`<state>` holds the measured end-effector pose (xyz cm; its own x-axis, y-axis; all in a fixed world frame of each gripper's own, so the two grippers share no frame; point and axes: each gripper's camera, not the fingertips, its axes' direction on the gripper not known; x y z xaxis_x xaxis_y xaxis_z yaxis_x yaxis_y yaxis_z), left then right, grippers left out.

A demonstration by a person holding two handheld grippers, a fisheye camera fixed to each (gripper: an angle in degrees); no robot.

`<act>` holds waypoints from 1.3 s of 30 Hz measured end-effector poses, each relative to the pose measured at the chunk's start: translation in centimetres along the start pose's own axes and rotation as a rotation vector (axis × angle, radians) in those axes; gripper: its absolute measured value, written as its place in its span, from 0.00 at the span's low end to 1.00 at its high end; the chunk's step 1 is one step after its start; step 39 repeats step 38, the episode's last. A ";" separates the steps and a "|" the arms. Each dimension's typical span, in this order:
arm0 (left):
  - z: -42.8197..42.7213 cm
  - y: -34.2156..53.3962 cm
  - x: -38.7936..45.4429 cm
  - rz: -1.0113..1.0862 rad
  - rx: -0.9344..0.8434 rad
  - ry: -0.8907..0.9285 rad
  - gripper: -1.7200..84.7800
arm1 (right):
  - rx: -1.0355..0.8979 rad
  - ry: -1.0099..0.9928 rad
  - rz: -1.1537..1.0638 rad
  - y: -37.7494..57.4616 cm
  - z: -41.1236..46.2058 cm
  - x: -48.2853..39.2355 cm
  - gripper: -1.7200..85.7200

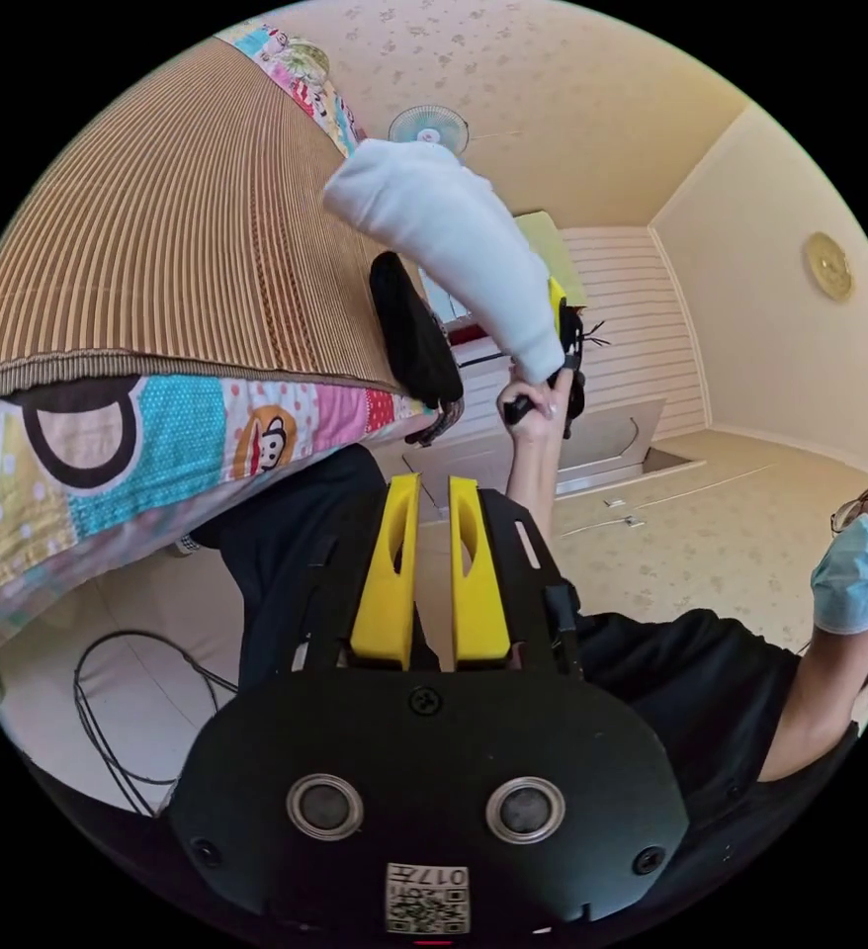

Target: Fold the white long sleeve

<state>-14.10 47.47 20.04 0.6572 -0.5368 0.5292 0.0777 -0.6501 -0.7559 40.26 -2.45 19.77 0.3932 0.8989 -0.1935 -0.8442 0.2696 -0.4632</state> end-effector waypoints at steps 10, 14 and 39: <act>1.9 3.3 0.5 -0.058 -0.027 -0.133 0.08 | 0.386 0.556 0.581 7.2 -11.7 15.9 0.17; 0.3 4.3 2.8 0.009 0.031 -0.343 0.08 | 0.428 0.494 0.371 14.0 -10.5 12.8 0.15; -26.1 15.5 21.9 0.020 0.736 -1.212 0.10 | -0.609 0.036 -0.301 31.7 30.6 1.1 0.03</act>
